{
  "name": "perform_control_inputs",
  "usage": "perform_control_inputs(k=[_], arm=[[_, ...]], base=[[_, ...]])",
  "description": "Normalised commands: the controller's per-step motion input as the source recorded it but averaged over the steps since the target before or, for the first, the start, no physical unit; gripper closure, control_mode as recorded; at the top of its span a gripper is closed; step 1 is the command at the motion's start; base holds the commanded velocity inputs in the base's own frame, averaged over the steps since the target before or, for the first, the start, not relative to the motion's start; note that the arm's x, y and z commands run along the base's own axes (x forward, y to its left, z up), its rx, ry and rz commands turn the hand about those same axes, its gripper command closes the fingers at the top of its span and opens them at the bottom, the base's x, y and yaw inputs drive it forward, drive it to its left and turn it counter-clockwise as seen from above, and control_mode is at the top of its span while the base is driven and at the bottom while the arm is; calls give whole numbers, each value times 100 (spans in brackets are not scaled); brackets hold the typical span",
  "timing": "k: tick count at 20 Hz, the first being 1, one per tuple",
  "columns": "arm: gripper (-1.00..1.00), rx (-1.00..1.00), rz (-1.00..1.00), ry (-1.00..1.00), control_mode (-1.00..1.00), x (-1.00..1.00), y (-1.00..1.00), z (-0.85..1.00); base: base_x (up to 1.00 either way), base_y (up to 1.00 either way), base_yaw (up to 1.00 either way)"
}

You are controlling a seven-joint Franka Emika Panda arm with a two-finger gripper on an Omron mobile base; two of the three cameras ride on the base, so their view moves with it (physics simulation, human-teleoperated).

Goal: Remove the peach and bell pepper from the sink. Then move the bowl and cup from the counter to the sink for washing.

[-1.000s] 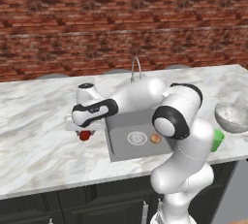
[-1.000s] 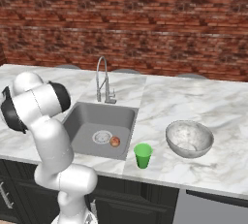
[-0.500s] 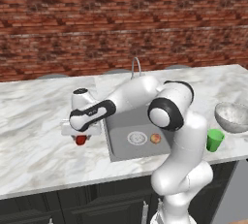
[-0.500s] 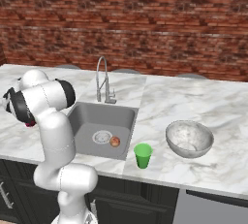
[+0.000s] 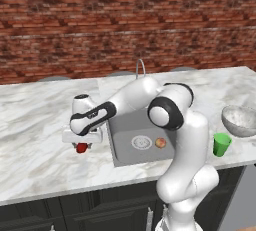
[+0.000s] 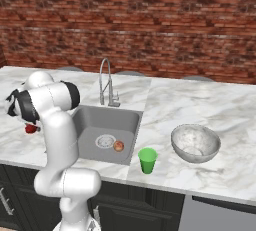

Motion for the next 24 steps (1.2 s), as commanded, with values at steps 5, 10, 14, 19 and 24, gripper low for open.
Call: perform_control_inputs(k=[5, 10, 14, 19, 24], arm=[[-100, 0, -8, 3, -100, 0, 2, -17], [-100, 0, -9, 1, -100, -1, 0, -16], [-100, 0, -8, 0, -100, -1, 0, -5], [-100, 0, -6, 0, -100, -6, 0, 2], [-100, 0, -6, 0, -100, -9, -1, 18]], base=[[0, 0, 0], [0, 0, 0], [0, 0, 0], [0, 0, 0], [0, 0, 0]])
